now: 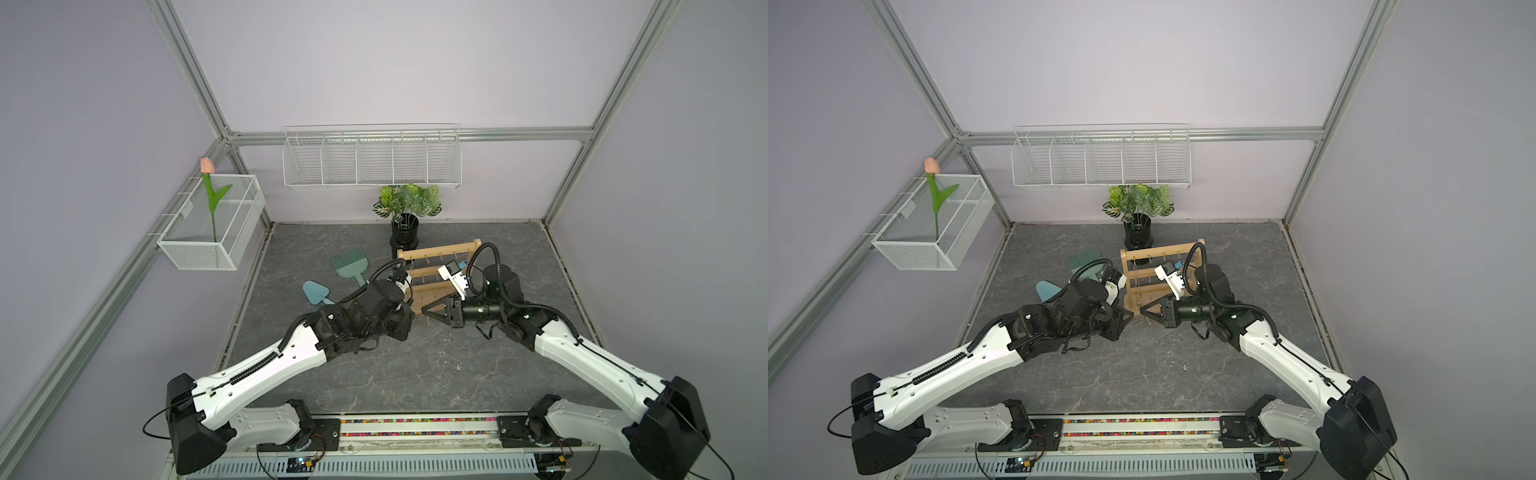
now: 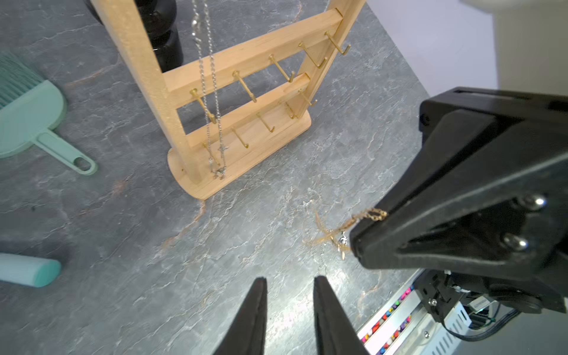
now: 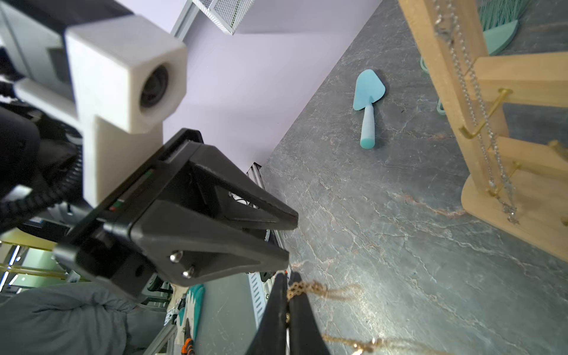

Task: Hang the necklace on the jewelry display stand
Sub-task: Pick up the necklace from the center of the board.

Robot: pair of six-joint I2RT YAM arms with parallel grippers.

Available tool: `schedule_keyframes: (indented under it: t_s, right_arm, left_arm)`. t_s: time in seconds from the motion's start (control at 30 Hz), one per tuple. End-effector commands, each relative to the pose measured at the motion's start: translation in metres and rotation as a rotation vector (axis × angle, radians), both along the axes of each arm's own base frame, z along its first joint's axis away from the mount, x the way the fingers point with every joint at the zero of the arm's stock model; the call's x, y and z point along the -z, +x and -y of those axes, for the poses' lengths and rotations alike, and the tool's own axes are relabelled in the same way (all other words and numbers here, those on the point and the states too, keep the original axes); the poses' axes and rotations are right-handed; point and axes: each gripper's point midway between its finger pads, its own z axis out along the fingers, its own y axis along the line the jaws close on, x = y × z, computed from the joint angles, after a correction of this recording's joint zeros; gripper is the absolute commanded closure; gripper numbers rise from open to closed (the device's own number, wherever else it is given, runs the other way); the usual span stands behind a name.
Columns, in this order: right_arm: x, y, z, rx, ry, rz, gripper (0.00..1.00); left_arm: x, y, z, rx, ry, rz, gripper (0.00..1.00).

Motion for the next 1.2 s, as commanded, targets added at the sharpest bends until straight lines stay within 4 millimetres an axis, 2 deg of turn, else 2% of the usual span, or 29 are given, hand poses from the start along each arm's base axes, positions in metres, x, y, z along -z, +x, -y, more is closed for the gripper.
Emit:
schedule_keyframes:
  t_s: [0.0,0.7,0.83,1.0,1.17]
  right_arm:
    - [-0.012,-0.002,0.001,0.001,0.022,-0.061,0.93]
    - [-0.048,0.002,-0.002,0.034,0.151,-0.169,0.93]
    - [-0.055,0.005,-0.002,0.047,0.174,-0.18,0.93]
    - [-0.06,0.007,-0.002,0.052,0.19,-0.181,0.93]
    - [-0.058,0.012,0.002,0.074,0.175,-0.172,0.93]
  left_arm:
    - [-0.015,0.003,0.018,0.037,-0.095,0.031,0.69]
    - [-0.019,0.006,0.038,0.089,-0.147,0.082,0.65]
    - [-0.014,0.003,0.043,0.106,-0.122,0.091,0.66]
    - [-0.009,0.005,0.041,0.089,-0.118,0.106,0.68]
    - [-0.006,0.013,0.025,0.005,-0.099,0.13,0.69]
